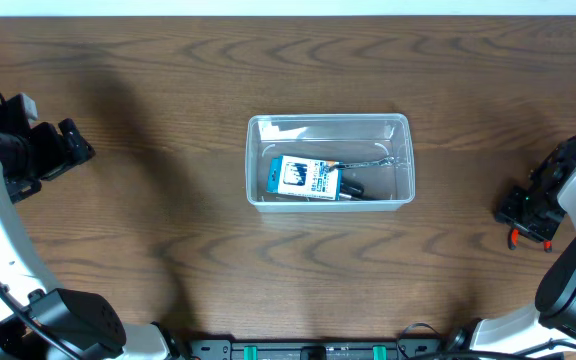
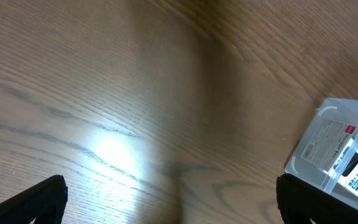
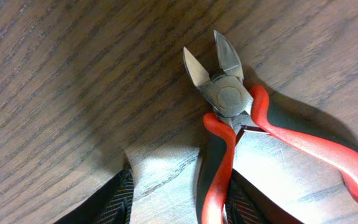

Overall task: Pack container
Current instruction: 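Lower the right gripper and grasp the pliers' handles, then carry the pliers leftward and drop them into the container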

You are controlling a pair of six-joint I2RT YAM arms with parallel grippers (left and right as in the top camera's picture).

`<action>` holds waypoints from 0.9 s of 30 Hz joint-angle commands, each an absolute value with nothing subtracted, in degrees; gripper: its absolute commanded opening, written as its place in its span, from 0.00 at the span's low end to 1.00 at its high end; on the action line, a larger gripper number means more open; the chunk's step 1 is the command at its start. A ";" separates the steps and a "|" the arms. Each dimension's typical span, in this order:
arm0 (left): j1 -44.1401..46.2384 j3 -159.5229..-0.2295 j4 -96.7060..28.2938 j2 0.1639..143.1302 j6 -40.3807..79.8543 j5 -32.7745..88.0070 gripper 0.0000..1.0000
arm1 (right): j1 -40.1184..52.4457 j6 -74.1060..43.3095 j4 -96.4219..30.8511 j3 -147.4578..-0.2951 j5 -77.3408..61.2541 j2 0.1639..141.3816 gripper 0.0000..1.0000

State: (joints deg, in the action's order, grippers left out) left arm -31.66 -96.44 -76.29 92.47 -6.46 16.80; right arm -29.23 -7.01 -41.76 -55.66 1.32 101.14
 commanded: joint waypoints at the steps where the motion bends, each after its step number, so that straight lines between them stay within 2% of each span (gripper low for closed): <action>1: -31.86 -96.55 -76.44 92.51 -7.27 17.34 0.98 | -29.82 -9.72 -41.78 -55.37 4.71 102.32 0.42; 8: -31.86 -96.55 -76.44 92.51 -7.27 17.34 0.98 | -29.93 -10.70 -41.76 -55.37 4.75 102.32 0.34; 12: -31.86 -96.55 -76.44 92.51 -7.27 17.34 0.98 | -29.98 -10.70 -41.76 -55.37 4.73 102.32 0.25; 15: -31.86 -96.55 -76.42 92.51 -7.27 17.34 0.98 | -29.98 -10.68 -41.78 -55.37 4.73 102.32 0.23; 20: -31.86 -96.55 -76.42 92.51 -7.27 17.34 0.98 | -29.98 -10.70 -41.71 -55.40 4.71 102.32 0.07; 27: -31.86 -96.55 -76.44 92.51 -7.27 17.34 0.98 | -29.76 -10.61 -42.98 -55.92 4.71 101.71 0.01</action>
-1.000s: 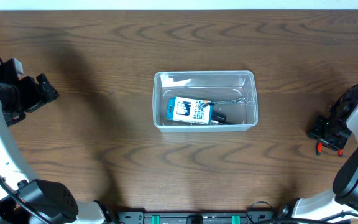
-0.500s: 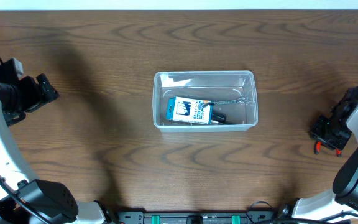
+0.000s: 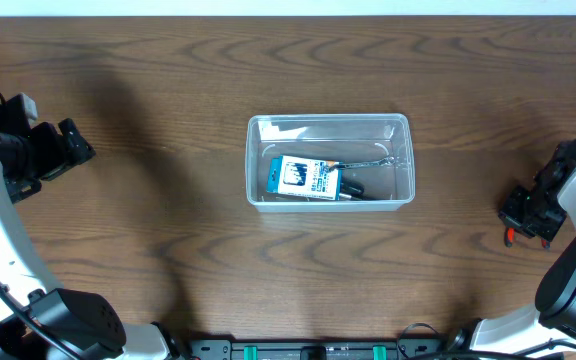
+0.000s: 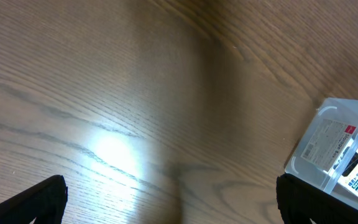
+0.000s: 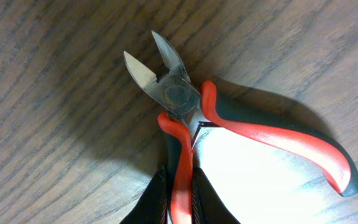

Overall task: Pack container
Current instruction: 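Carry the pliers leftward and drop them into the container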

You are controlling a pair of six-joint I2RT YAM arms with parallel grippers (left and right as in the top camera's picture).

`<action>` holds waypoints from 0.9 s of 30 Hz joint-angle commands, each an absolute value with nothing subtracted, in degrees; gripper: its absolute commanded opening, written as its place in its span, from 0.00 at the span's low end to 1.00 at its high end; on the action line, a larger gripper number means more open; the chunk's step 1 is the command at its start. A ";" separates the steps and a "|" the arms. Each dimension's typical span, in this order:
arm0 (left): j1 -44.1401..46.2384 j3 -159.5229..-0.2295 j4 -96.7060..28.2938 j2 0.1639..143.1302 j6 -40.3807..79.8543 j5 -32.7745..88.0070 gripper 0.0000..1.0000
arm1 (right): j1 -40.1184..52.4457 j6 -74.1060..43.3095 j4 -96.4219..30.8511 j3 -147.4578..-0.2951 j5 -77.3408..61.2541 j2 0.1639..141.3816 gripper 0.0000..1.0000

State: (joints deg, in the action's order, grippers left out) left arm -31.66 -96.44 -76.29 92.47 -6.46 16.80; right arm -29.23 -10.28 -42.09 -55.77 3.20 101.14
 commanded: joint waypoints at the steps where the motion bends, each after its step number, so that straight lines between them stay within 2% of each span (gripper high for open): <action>1: -31.86 -96.55 -76.44 92.51 -7.27 17.34 0.98 | -29.56 -10.15 -43.48 -56.38 4.69 101.43 0.01; 7: -31.86 -96.55 -76.42 92.51 -7.27 17.34 0.98 | -26.70 -5.15 -49.43 -63.40 4.25 98.19 0.01; 13: -31.86 -96.55 -76.44 92.51 -7.27 17.34 0.98 | -18.52 6.74 -57.17 -76.73 0.19 93.27 0.01; 20: -31.86 -96.55 -76.44 92.51 -7.27 17.34 0.98 | -2.04 16.62 -61.30 -89.45 -10.55 89.82 0.01; 27: -31.86 -96.55 -76.44 92.51 -7.27 17.34 0.98 | 16.19 23.07 -60.23 -89.56 -10.57 90.37 0.03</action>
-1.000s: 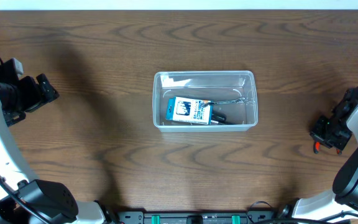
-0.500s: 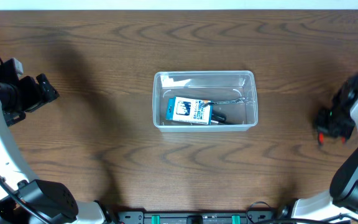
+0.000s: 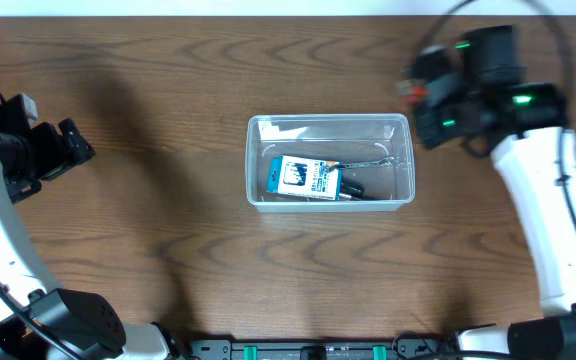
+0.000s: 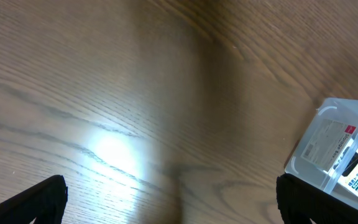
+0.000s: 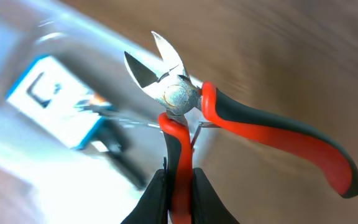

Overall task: Pack container
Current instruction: 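Carry the pliers leftward and drop them into the container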

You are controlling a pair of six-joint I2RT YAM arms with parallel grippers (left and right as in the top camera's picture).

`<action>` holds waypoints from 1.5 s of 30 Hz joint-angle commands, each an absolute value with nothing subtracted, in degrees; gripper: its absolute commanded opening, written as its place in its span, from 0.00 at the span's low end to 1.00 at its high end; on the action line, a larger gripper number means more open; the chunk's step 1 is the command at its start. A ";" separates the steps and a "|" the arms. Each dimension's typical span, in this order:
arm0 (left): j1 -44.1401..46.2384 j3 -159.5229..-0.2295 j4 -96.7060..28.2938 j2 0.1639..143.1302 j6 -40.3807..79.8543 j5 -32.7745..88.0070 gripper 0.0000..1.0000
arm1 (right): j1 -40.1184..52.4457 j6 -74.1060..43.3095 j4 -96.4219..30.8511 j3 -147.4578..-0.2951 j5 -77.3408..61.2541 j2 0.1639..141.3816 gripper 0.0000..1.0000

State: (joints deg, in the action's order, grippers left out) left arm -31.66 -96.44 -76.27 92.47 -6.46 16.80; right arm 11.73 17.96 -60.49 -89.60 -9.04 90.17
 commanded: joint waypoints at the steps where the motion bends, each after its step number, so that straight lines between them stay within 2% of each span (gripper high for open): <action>1: -31.86 -96.55 -76.42 92.51 -7.27 17.34 0.98 | 18.31 24.36 -60.03 -89.41 -10.52 90.54 0.02; 9: -31.86 -96.55 -76.42 92.51 -7.27 17.34 0.98 | 25.82 29.71 -59.59 -89.14 -10.52 94.74 0.01; 21: -31.86 -96.55 -76.42 92.51 -7.27 17.34 0.98 | 25.91 30.28 -63.16 -89.14 -11.00 105.19 0.02; 32: -31.86 -96.55 -76.44 92.51 -7.27 17.34 0.98 | 25.56 27.99 -66.67 -89.12 -11.03 107.11 0.06; 45: -31.86 -96.55 -76.44 92.51 -7.25 17.34 0.98 | 23.31 27.49 -66.67 -89.10 -11.03 114.19 0.02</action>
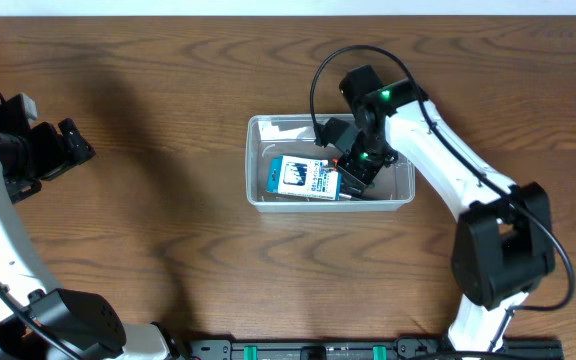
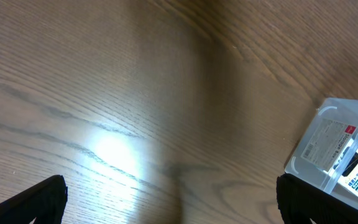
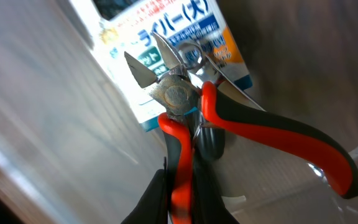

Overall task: Pack container
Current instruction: 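Carry the pliers leftward and drop them into the container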

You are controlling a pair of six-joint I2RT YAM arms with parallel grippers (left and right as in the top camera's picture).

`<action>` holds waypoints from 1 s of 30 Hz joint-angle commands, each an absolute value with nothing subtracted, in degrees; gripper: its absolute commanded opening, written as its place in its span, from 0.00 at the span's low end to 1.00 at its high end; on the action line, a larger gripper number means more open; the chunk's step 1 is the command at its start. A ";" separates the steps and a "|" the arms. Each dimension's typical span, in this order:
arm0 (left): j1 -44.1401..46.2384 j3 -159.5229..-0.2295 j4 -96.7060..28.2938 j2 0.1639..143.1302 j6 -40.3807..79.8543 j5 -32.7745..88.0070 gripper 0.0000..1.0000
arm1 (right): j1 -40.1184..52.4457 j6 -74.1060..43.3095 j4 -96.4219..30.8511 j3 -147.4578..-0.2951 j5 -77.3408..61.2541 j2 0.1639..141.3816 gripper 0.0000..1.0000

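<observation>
A clear plastic container (image 1: 328, 119) sits mid-table and shows at the right edge of the left wrist view (image 2: 325, 140). Inside lies a blue-and-white package (image 1: 303, 177), seen close below the tool (image 3: 166, 31). My right gripper (image 3: 179, 196) is shut on one handle of the red-and-black cutters (image 3: 229, 118), holding them inside the container just above the package. From overhead the right gripper (image 1: 356, 165) covers the container's right half. My left gripper (image 1: 68, 145) stands open over bare wood at the far left, nothing between its fingers (image 2: 45, 198).
A small black item (image 1: 353, 190) lies beside the package in the container. The right arm's black cable (image 1: 318, 80) loops over the container's far rim. Dark wooden table (image 1: 168, 250) all round.
My right gripper has moved with the cutters from above the container's far right corner down into the container, over the package. The left arm has not moved.
The cutters lay on the table at the far right with my right gripper open around one handle. Then the gripper was shut on that handle. Then it held the cutters in the air near the container's far right corner, and now inside the container.
</observation>
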State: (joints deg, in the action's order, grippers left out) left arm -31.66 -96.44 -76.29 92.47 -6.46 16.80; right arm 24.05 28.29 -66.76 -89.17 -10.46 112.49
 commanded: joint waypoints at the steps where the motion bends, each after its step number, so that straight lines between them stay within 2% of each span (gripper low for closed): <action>1: -31.86 -96.55 -76.44 92.51 -7.27 17.34 0.98 | 23.31 27.51 -66.63 -89.10 -11.05 114.72 0.01; 7: -31.86 -96.55 -76.44 92.51 -7.27 17.34 0.98 | 23.31 27.49 -66.48 -89.10 -11.03 116.01 0.10; 9: -31.86 -96.55 -76.44 92.51 -7.27 17.34 0.98 | 23.24 27.49 -66.30 -89.10 -11.00 116.01 0.18; 10: -31.86 -96.55 -76.42 92.51 -7.27 17.34 0.98 | 23.27 27.49 -66.22 -89.10 -11.00 116.01 0.26; 13: -31.86 -96.55 -76.44 92.51 -7.27 17.34 0.98 | 23.27 27.46 -66.22 -89.10 -11.00 116.01 0.33; 21: -31.86 -96.55 -76.44 92.51 -7.27 17.34 0.98 | 23.27 25.19 -66.41 -90.24 -11.03 115.46 0.37; 24: -31.86 -96.55 -76.42 92.51 -7.27 17.34 0.98 | 23.27 22.33 -66.94 -93.54 -11.00 114.52 0.44; 28: -31.86 -96.55 -76.42 92.51 -7.27 17.34 0.98 | 23.24 20.12 -68.99 -100.71 -10.98 112.79 0.64; 30: -31.86 -96.55 -76.44 92.51 -7.27 17.34 0.98 | 23.24 19.90 -70.94 -104.95 -10.94 111.68 0.87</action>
